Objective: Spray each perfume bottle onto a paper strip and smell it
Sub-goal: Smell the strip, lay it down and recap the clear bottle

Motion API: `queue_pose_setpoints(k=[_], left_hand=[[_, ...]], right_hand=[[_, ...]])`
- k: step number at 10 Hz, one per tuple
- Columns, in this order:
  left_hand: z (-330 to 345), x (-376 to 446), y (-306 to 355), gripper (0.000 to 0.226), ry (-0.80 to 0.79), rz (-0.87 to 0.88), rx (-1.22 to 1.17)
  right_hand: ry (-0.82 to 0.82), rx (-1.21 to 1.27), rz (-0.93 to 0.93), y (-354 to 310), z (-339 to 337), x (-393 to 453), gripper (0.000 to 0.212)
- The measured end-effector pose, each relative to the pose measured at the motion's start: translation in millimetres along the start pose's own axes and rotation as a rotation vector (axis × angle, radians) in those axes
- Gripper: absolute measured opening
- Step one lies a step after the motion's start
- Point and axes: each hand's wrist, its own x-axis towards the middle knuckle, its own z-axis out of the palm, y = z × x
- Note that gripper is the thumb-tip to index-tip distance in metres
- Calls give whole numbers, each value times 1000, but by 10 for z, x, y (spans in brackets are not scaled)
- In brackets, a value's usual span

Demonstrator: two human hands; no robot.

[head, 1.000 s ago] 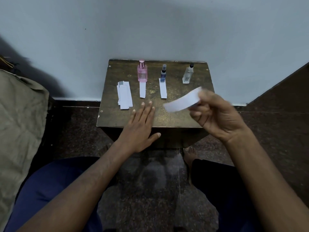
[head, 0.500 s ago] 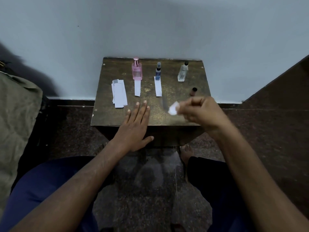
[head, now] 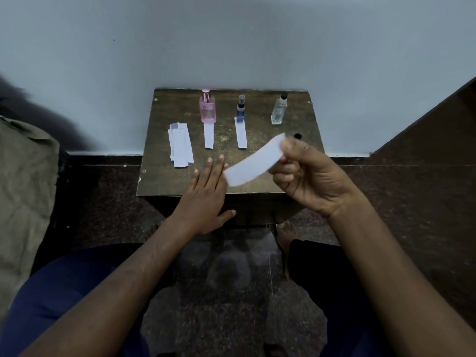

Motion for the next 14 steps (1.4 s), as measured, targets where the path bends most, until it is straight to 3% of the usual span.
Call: queue_pose_setpoints(k=[1,2,3,4,5,6,7,8,10,11,14], left_hand=[[-13,42,27,110,11,-5,-9],[-3,25,41,111,8,-3,-5],[-32,34,44,107,8,-5,9],[-50,41,56,109,7,0,-13],[-38,-3,45,110,-6,-10,-12],[-80,12,43,109,-5,-21,-17],[-154,50,69,106,6,-6,-45],[-180,25,62,95,62,-32,-142],[-297,96,119,44,394,-21,-337],[-342,140,167,32,432,27,-353],[-356,482,290,28,421,60,-332]], right_hand=[[132,-301,0,7,-96,71,10],[424,-1110,5,121,-206,97,10],[21,-164,-1,7,-70,15,12],[-44,59,-28,-70,-54,27,20],[469,-1254,-45,64,-297,111,10],[587,-1492,-202,62,-424,155,12],[593,-1408,-297,-38,-488,220,6],[591,-1544,-317,18,-594,353,9],[525,-1745,-419,-28,-714,586,12],[550,-1880,-434,-24,-730,689,15],[542,-1957,-424,-9,-872,863,15]])
